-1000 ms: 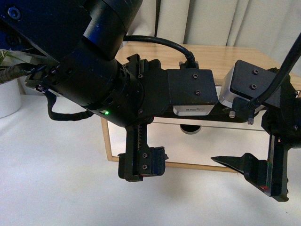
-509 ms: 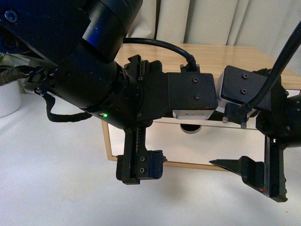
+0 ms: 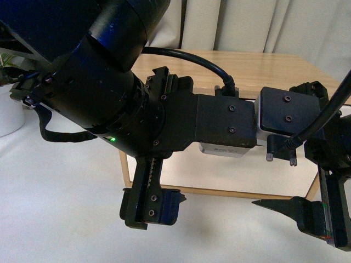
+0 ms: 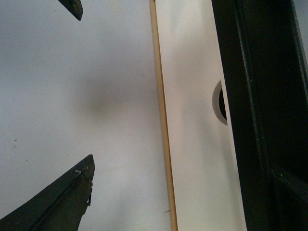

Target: Pull drawer

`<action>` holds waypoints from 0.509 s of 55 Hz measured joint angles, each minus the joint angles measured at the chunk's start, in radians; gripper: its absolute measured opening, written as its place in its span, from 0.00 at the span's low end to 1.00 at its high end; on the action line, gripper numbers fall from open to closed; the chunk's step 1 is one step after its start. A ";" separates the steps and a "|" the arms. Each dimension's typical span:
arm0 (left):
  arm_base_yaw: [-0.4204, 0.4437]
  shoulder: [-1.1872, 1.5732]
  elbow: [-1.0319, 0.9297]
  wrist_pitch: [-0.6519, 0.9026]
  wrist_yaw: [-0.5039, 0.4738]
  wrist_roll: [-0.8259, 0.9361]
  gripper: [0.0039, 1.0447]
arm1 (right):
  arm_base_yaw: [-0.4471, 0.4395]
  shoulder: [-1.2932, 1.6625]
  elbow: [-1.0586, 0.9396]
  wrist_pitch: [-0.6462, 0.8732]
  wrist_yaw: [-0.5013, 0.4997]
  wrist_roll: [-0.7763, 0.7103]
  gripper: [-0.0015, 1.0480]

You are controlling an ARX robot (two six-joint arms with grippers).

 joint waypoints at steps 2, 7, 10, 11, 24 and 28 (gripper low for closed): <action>-0.002 -0.005 -0.003 -0.005 -0.001 0.004 0.94 | 0.000 -0.004 -0.002 -0.007 -0.001 -0.002 0.91; -0.006 -0.015 -0.011 -0.021 -0.005 0.019 0.94 | 0.003 -0.019 -0.010 -0.027 -0.006 -0.011 0.91; -0.009 -0.024 -0.017 -0.032 -0.006 0.027 0.94 | 0.004 -0.026 -0.015 -0.037 -0.009 -0.016 0.91; -0.010 -0.026 -0.018 -0.035 -0.006 0.029 0.94 | 0.005 -0.032 -0.018 -0.043 -0.010 -0.019 0.91; -0.023 -0.079 -0.071 -0.064 -0.008 0.073 0.94 | 0.021 -0.093 -0.055 -0.111 -0.002 -0.059 0.91; -0.025 -0.093 -0.082 -0.078 -0.007 0.085 0.94 | 0.027 -0.112 -0.067 -0.128 0.002 -0.072 0.91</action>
